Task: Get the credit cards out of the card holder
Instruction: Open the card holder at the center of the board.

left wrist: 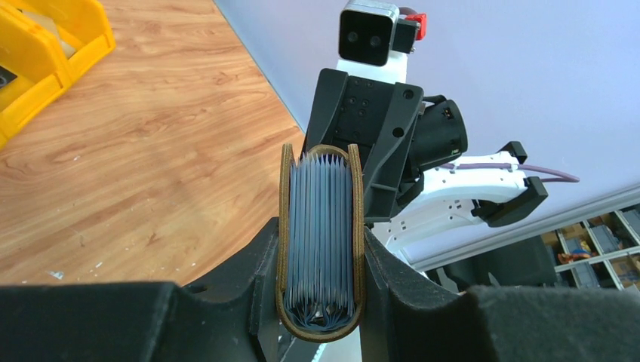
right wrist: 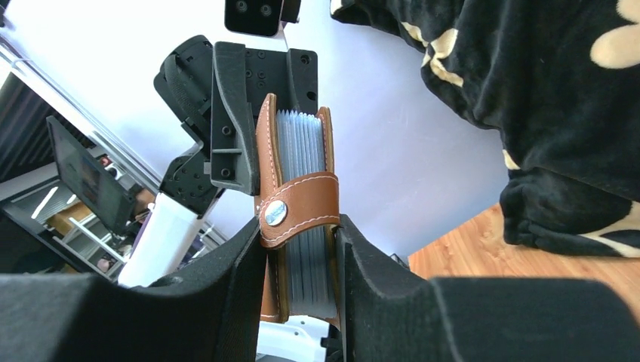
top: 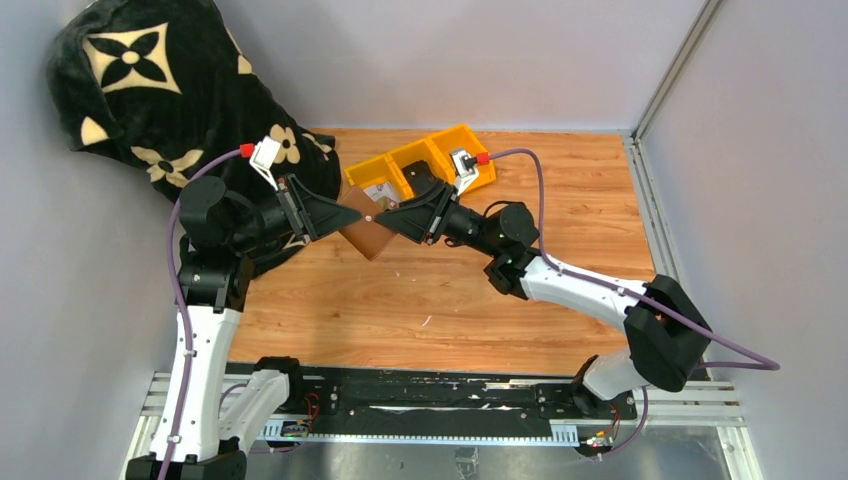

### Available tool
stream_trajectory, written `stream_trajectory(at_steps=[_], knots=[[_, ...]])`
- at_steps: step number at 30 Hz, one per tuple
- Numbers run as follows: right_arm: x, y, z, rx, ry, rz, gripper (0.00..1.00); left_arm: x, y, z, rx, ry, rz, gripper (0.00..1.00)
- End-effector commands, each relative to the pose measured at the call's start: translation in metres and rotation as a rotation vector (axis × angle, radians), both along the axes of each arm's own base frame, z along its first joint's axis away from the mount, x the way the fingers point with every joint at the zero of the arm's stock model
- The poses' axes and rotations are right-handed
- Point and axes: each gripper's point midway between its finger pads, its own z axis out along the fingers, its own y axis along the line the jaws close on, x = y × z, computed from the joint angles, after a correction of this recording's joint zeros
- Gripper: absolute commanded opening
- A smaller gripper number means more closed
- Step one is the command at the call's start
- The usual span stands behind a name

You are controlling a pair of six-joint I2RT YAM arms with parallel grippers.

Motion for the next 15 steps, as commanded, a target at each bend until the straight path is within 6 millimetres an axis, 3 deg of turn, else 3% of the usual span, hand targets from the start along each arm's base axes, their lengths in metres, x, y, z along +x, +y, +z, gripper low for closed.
stream_trajectory(at_steps=[1, 13, 15], knots=[[0.030, -0.016, 0.005, 0.063, 0.056, -0.088, 0.28, -0.029, -0.006, 0.017, -0.018, -0.067, -0.096, 0.00], [0.048, -0.026, 0.011, 0.187, 0.169, -0.052, 0.27, -0.036, -0.007, 0.018, -0.017, -0.082, -0.118, 0.00], [0.049, -0.026, 0.012, 0.190, 0.171, -0.052, 0.32, -0.036, -0.007, 0.018, -0.018, -0.080, -0.120, 0.00]])
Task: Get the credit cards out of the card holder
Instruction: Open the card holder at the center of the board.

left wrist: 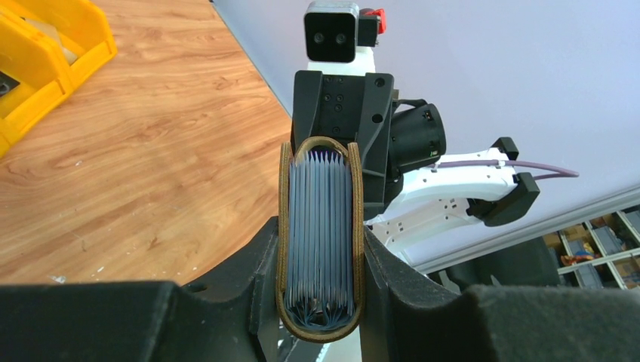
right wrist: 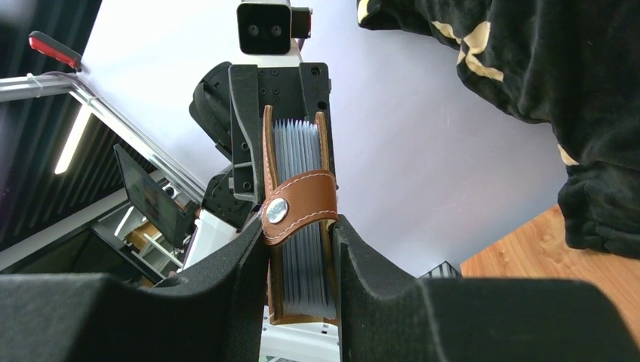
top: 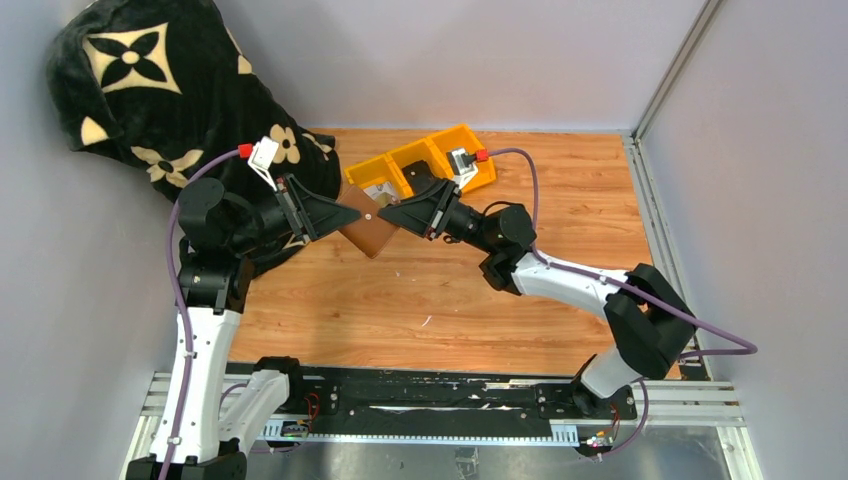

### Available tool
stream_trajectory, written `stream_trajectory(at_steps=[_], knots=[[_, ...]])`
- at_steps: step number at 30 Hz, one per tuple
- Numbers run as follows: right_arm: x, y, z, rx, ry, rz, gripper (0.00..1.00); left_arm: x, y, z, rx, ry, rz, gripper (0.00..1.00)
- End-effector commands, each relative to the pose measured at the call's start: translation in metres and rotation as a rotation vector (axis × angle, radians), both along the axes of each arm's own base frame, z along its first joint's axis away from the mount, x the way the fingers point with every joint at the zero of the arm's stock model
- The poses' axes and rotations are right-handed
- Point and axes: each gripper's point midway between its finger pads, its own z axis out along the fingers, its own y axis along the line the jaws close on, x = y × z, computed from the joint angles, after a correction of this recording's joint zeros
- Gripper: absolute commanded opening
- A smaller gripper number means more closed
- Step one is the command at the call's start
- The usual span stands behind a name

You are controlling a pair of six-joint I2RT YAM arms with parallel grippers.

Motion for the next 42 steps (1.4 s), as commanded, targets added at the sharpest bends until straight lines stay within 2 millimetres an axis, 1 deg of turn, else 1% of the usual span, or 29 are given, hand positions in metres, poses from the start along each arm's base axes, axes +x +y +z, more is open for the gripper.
stream_trajectory(at_steps=[1, 6, 8, 14, 16, 18, 19, 20, 24, 25, 27, 29, 32, 36, 37, 39, 42], knots=[[0.045, -0.023, 0.009, 0.080, 0.064, -0.147, 0.33, -0.035, -0.007, 0.015, -0.011, -0.063, -0.122, 0.00], [0.046, -0.023, 0.011, 0.075, 0.066, -0.151, 0.34, -0.034, -0.007, 0.014, -0.010, -0.062, -0.123, 0.00], [0.048, -0.023, 0.010, 0.072, 0.076, -0.160, 0.39, -0.035, -0.007, 0.014, -0.011, -0.064, -0.123, 0.00], [0.057, -0.021, 0.003, 0.059, 0.121, -0.184, 0.49, -0.036, -0.007, 0.017, -0.014, -0.070, -0.127, 0.00], [0.057, -0.020, 0.005, 0.063, 0.119, -0.177, 0.48, -0.036, -0.007, 0.017, -0.014, -0.070, -0.127, 0.00], [0.056, -0.018, 0.006, 0.058, 0.112, -0.166, 0.41, -0.037, -0.007, 0.018, -0.015, -0.073, -0.128, 0.00], [0.055, -0.018, 0.008, 0.057, 0.108, -0.161, 0.40, -0.037, -0.007, 0.018, -0.015, -0.072, -0.128, 0.00], [0.053, -0.018, 0.009, 0.060, 0.101, -0.155, 0.40, -0.037, -0.007, 0.018, -0.014, -0.073, -0.128, 0.00], [0.039, -0.018, 0.016, 0.049, 0.048, -0.122, 0.49, -0.036, -0.007, 0.019, -0.015, -0.076, -0.124, 0.00], [0.036, -0.019, 0.017, 0.044, 0.035, -0.122, 0.56, -0.035, -0.007, 0.018, -0.015, -0.073, -0.121, 0.00], [0.032, -0.022, 0.018, 0.033, 0.020, -0.133, 0.68, -0.034, -0.007, 0.018, -0.016, -0.071, -0.120, 0.00], [0.028, -0.031, 0.018, 0.028, 0.003, -0.158, 0.74, -0.034, -0.007, 0.020, -0.017, -0.072, -0.121, 0.00], [0.022, -0.041, 0.013, 0.012, -0.026, -0.180, 0.77, -0.036, -0.007, 0.022, -0.014, -0.078, -0.122, 0.00], [0.010, -0.044, -0.002, 0.006, -0.026, -0.137, 0.77, -0.037, -0.007, 0.024, -0.015, -0.083, -0.120, 0.00], [0.005, -0.045, 0.000, 0.025, -0.040, -0.122, 0.77, -0.037, -0.007, 0.025, -0.016, -0.083, -0.120, 0.00], [-0.006, -0.043, 0.000, 0.037, -0.073, -0.084, 0.77, -0.037, -0.007, 0.026, -0.016, -0.083, -0.120, 0.00], [-0.022, -0.034, 0.000, 0.015, -0.124, -0.044, 0.78, -0.038, -0.007, 0.028, -0.017, -0.086, -0.119, 0.00]])
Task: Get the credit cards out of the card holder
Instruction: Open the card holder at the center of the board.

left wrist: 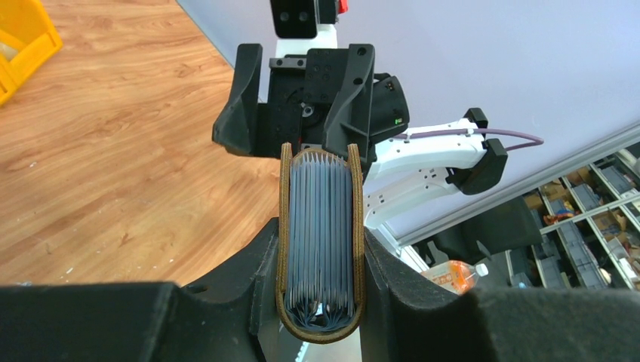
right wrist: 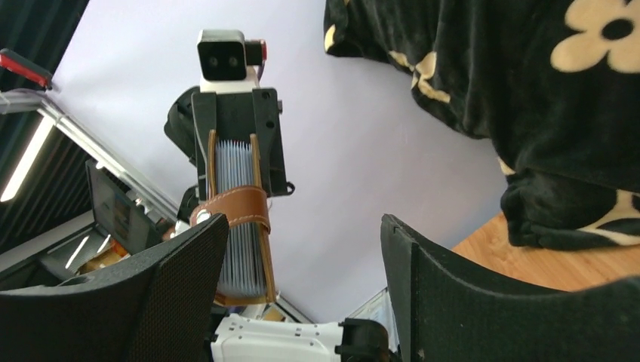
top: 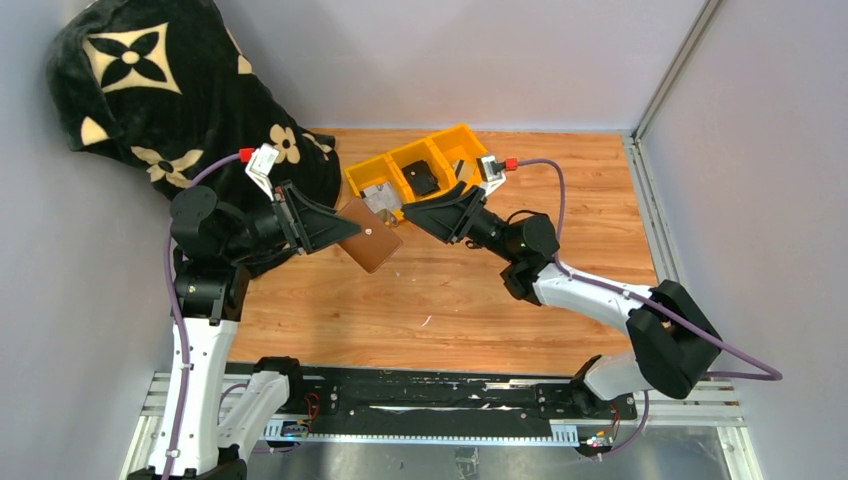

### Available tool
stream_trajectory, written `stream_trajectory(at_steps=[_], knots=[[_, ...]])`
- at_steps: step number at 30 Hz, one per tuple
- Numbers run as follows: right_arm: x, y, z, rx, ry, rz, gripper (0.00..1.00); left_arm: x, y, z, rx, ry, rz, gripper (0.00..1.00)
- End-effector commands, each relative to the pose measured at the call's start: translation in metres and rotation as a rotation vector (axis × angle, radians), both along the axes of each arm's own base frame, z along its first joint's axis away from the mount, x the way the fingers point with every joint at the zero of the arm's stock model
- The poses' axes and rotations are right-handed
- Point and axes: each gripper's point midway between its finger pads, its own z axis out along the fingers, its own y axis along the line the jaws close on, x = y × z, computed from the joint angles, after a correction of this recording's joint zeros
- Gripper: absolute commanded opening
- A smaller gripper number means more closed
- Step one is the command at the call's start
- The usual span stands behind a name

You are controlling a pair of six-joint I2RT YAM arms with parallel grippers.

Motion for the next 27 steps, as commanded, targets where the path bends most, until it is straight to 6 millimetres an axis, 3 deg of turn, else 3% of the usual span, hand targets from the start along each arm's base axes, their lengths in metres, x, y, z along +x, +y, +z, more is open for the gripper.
stream_trajectory(at_steps=[1, 8, 14, 23, 27], knots=[[-0.033, 0.009, 0.009, 0.001, -0.136, 0.079, 0.78, -0.010, -0.001, 0.020, -0.012, -0.052, -0.017, 0.00], [-0.041, 0.022, 0.028, 0.008, -0.203, 0.106, 0.78, -0.009, -0.001, 0.020, -0.015, -0.049, -0.016, 0.00], [-0.039, 0.031, 0.031, 0.022, -0.210, 0.121, 0.75, -0.011, -0.002, 0.022, -0.018, -0.052, -0.020, 0.00], [-0.077, 0.025, 0.034, 0.105, -0.319, 0.228, 0.80, -0.013, -0.002, 0.024, -0.018, -0.057, -0.024, 0.00], [-0.079, 0.033, 0.031, 0.068, -0.336, 0.207, 0.81, -0.013, -0.002, 0.024, -0.018, -0.059, -0.021, 0.00]])
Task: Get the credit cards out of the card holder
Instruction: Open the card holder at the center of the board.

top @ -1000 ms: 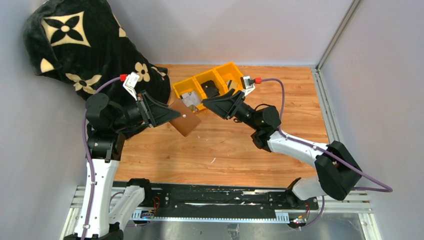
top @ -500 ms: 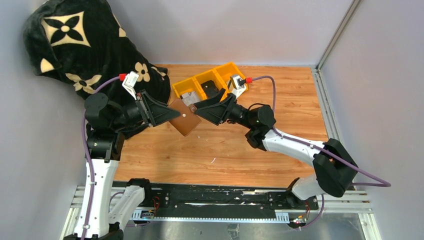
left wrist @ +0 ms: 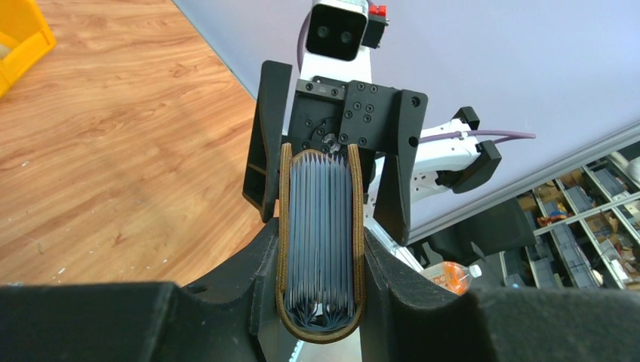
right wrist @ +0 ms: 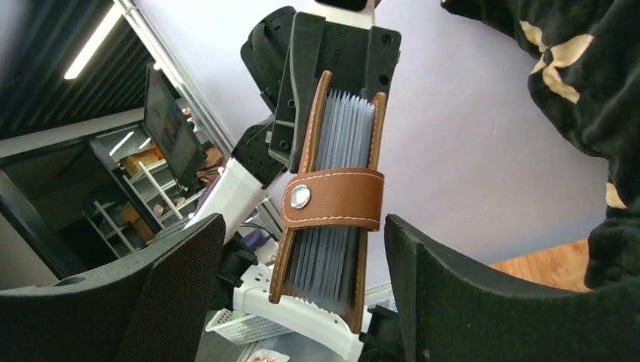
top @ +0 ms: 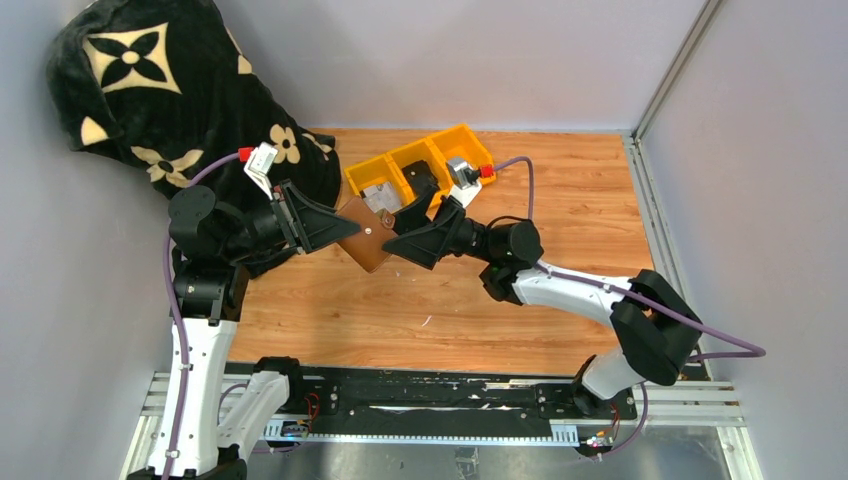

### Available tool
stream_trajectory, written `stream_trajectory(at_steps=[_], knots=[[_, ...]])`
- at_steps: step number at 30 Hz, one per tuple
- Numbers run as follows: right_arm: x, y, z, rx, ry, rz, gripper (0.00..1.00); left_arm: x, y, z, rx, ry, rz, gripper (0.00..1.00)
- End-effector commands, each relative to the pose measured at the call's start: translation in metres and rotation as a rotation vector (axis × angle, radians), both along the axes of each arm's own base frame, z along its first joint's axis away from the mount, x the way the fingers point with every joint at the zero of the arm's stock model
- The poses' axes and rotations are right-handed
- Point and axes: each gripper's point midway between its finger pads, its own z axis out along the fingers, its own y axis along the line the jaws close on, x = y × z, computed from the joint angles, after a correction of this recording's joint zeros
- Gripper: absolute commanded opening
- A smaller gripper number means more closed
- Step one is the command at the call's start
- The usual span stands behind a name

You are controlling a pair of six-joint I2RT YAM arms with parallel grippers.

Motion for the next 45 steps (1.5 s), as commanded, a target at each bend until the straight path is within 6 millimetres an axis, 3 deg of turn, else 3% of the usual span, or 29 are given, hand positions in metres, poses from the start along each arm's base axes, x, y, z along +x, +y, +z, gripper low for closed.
stream_trajectory(at_steps=[1, 10, 13, 19, 29, 33, 41, 43, 45], knots=[[-0.015, 0.000, 0.007, 0.018, -0.085, -0.006, 0.80, -0.011, -0.001, 0.020, -0.010, -0.068, -0.018, 0.00], [0.018, 0.002, 0.002, -0.015, -0.004, -0.123, 0.52, -0.016, -0.001, 0.024, -0.013, -0.079, -0.023, 0.00], [0.034, -0.005, 0.005, 0.007, 0.049, -0.152, 0.47, -0.018, -0.002, 0.024, -0.013, -0.078, -0.027, 0.00], [0.048, -0.008, 0.019, 0.054, 0.076, -0.188, 0.44, -0.018, -0.001, 0.024, -0.015, -0.077, -0.024, 0.00], [0.062, -0.007, 0.023, 0.103, 0.142, -0.210, 0.44, -0.018, -0.002, 0.022, -0.015, -0.075, -0.026, 0.00], [0.064, -0.006, 0.019, 0.096, 0.153, -0.214, 0.34, -0.020, -0.001, 0.023, -0.013, -0.083, -0.028, 0.00], [0.055, -0.006, 0.024, 0.088, 0.132, -0.169, 0.00, -0.016, -0.001, 0.017, 0.000, -0.086, -0.017, 0.00], [0.052, -0.004, 0.025, 0.066, 0.127, -0.155, 0.00, -0.012, 0.000, 0.013, 0.012, -0.085, -0.004, 0.02], [0.049, -0.002, 0.026, 0.033, 0.117, -0.147, 0.00, -0.010, 0.001, 0.008, 0.026, -0.083, 0.012, 0.13]])
